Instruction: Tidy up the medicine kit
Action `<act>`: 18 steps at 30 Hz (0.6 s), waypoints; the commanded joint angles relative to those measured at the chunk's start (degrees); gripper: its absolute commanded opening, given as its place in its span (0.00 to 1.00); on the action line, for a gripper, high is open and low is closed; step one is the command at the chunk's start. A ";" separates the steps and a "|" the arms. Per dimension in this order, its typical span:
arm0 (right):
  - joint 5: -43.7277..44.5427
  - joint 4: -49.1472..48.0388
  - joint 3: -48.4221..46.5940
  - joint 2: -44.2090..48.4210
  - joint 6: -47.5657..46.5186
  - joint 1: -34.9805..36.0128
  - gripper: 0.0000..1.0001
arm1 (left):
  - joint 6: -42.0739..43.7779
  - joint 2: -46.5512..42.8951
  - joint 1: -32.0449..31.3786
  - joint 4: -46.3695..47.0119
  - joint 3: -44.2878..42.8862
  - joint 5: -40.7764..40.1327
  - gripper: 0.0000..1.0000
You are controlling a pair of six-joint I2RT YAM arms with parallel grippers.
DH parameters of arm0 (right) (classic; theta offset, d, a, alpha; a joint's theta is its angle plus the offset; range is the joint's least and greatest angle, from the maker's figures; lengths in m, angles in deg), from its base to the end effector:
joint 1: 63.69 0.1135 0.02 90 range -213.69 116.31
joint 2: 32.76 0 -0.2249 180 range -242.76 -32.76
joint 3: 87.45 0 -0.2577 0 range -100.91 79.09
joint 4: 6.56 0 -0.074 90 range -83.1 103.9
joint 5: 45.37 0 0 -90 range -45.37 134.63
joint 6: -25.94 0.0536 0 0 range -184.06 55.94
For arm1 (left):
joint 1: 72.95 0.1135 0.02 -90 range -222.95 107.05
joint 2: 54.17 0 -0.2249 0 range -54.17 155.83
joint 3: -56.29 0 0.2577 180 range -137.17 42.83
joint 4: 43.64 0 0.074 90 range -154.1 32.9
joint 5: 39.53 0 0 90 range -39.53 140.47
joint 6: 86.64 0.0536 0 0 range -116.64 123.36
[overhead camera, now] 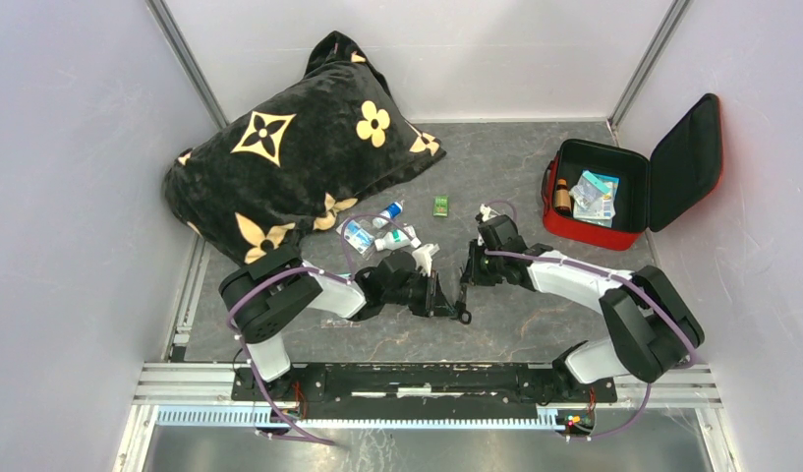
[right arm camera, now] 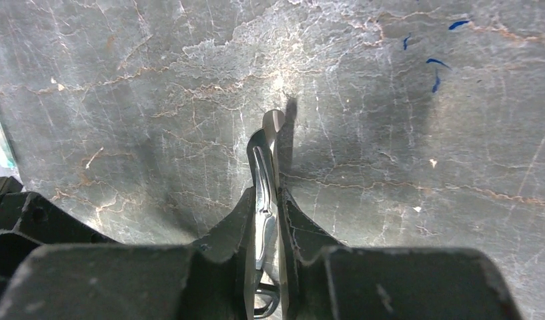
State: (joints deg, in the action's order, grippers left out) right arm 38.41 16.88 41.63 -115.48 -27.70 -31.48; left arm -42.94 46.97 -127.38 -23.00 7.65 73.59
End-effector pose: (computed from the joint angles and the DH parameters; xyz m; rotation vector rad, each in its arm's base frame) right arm 0.2364 0.1558 0.0962 0.0507 2.6393 0.5838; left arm 0.1720 -0.2766 0.0646 0.4487 2.4089 -1.3600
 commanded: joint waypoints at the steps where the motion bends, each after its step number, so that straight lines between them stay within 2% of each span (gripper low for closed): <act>1: 0.15 -1.72 0.54 2.99 0.38 -0.37 0.04 | -1.01 -0.25 -0.06 1.89 -0.91 0.29 0.12; 3: 0.99 -1.55 0.54 4.16 0.40 -0.48 0.08 | -0.41 -0.29 0.02 0.71 -1.72 -0.20 0.03; 4: 1.39 -1.56 0.54 5.12 0.33 -0.50 0.11 | -0.04 -0.44 0.07 -0.08 -2.10 -0.44 0.02; 8: 4.06 -1.33 0.63 10.09 -0.56 -1.00 0.31 | 2.60 -2.71 0.03 -4.41 -3.91 -2.48 0.02; 12: 5.62 0.15 0.60 15.30 -1.38 -2.12 0.43 | 7.61 -7.41 0.03 -11.25 -5.88 -7.06 0.02; 14: 4.56 0.51 0.10 16.68 -1.60 -2.34 0.54 | 9.75 -9.97 0.03 -14.16 -6.78 -9.61 0.02; 18: 1.27 -4.25 2.69 19.73 3.52 -2.37 0.63 | 12.34 -14.21 0.05 -17.56 -8.67 -13.72 0.02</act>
State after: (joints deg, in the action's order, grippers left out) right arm 41.64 17.75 42.53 -98.63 -28.13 -33.62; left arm -36.91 37.85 -127.08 -36.72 2.41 65.41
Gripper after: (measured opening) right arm 0.607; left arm 0.063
